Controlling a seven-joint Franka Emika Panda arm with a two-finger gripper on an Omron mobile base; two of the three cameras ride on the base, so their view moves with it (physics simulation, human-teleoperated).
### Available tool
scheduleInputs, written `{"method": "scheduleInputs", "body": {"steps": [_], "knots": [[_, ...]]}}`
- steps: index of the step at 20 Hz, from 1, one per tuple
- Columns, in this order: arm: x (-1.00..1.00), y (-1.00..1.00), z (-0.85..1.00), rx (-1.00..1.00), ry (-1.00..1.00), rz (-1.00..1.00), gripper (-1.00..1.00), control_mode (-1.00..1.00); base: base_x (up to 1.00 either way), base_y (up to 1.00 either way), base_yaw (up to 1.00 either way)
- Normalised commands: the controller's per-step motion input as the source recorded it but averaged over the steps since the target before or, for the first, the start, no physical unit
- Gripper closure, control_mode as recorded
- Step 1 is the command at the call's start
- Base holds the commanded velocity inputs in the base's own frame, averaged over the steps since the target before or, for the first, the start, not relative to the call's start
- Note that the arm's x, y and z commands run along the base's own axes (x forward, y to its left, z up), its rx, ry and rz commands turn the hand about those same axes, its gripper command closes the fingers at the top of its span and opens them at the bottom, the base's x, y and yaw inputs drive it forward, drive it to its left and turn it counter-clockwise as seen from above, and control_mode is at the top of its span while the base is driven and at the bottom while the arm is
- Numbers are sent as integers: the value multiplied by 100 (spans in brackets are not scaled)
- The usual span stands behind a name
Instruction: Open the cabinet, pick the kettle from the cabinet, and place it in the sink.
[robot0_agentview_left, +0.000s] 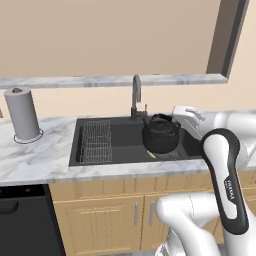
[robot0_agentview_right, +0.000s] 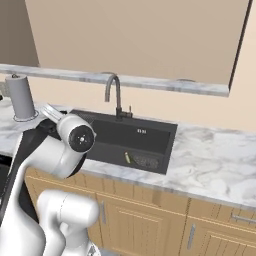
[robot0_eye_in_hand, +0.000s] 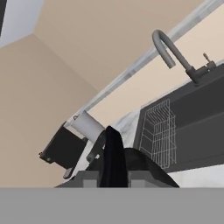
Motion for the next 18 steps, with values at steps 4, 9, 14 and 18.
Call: {"method": "scheduleInputs", "body": {"steps": [4, 9, 14, 18], "knots": [[0, 0, 0, 0, 0, 0, 100, 100, 18, -7, 3], [0, 0, 0, 0, 0, 0, 100, 100, 13, -1, 0], [0, 0, 0, 0, 0, 0, 100, 100, 0, 0, 0], [0, 0, 0, 0, 0, 0, 100, 100, 0, 0, 0]]}}
